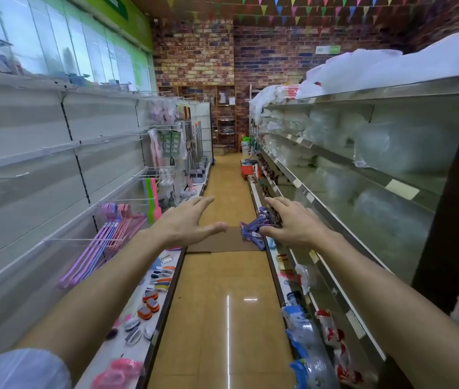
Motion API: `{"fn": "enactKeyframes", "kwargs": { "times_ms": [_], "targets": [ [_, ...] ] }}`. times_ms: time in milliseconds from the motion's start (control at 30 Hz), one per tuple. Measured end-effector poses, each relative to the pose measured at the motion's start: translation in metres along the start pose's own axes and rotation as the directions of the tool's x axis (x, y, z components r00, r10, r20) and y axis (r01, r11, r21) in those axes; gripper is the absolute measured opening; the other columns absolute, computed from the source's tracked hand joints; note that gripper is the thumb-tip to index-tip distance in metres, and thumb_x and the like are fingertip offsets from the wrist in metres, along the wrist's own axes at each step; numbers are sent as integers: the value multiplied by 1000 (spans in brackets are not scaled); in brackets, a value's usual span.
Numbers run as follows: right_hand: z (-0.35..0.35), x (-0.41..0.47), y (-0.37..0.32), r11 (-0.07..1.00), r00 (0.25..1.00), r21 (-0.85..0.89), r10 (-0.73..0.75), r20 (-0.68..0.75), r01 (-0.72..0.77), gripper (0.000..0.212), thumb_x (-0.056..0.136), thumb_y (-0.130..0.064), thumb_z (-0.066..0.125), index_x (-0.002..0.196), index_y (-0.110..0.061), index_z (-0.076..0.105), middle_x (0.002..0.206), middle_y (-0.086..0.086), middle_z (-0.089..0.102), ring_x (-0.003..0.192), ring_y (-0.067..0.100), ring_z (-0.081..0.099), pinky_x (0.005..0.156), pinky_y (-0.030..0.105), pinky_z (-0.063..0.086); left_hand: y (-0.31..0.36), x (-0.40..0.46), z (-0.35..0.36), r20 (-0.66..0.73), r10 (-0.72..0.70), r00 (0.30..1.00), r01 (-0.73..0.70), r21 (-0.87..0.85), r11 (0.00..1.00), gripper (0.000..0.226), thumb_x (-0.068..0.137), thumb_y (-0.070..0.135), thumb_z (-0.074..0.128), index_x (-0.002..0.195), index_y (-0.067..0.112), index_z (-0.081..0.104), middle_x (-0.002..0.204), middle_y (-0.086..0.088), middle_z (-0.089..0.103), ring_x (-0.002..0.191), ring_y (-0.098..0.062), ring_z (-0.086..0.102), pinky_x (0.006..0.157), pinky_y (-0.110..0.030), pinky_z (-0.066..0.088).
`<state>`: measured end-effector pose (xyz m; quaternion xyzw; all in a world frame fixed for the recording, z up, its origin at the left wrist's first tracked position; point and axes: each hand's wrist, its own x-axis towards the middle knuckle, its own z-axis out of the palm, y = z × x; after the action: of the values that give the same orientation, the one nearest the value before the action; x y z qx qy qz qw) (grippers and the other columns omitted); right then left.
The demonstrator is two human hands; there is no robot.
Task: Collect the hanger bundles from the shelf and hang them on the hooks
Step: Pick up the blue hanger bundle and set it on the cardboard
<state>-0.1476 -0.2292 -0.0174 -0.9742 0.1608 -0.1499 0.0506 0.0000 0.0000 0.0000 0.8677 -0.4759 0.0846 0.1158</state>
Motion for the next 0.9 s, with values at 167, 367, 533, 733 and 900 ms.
{"fn": "enactKeyframes", "kwargs": {
  "times_ms": [167, 367, 533, 733, 900],
  "targets": [
    [20, 74, 13, 999, 999, -3, 40, 25, -40, 88, 87, -68, 54, 157, -31, 16, 162, -7, 25, 144, 21, 32, 116, 49, 29, -43, 76, 16, 3, -8, 1000, 8, -36, 999, 99, 76, 87, 34, 156, 30, 18, 162, 6, 25, 144, -17, 32, 113, -48, 36],
    [45, 168, 28, 998, 998, -19, 64, 9, -64, 87, 89, -65, 54, 158, -29, 15, 162, -6, 26, 145, 23, 30, 116, 48, 27, -97, 169, 35, 0, 35, 999, -35, -39, 999, 94, 81, 83, 36, 155, 27, 21, 162, 5, 26, 143, -17, 36, 111, -45, 38],
    [69, 235, 51, 996, 995, -14, 93, 26, -92, 86, 88, -66, 52, 157, -29, 16, 162, -5, 25, 145, 23, 30, 117, 48, 28, -128, 238, 55, 28, 44, 999, -42, -61, 997, 93, 82, 81, 38, 155, 26, 22, 161, 3, 28, 143, -19, 35, 112, -44, 37],
    [92, 327, 88, 995, 995, -5, 96, 25, -96, 85, 89, -63, 54, 157, -28, 17, 163, -5, 23, 146, 22, 28, 116, 48, 27, -161, 329, 81, 48, 56, 997, -53, -63, 997, 93, 83, 78, 39, 156, 25, 21, 161, 2, 27, 143, -18, 34, 112, -41, 34],
    [109, 424, 132, 997, 997, -3, 79, 18, -79, 84, 90, -60, 55, 157, -27, 17, 163, -5, 23, 145, 23, 29, 116, 49, 27, -193, 425, 102, 50, 34, 998, -32, -49, 998, 93, 83, 79, 39, 156, 26, 21, 162, 3, 27, 143, -18, 34, 112, -42, 34]
  ]
}}
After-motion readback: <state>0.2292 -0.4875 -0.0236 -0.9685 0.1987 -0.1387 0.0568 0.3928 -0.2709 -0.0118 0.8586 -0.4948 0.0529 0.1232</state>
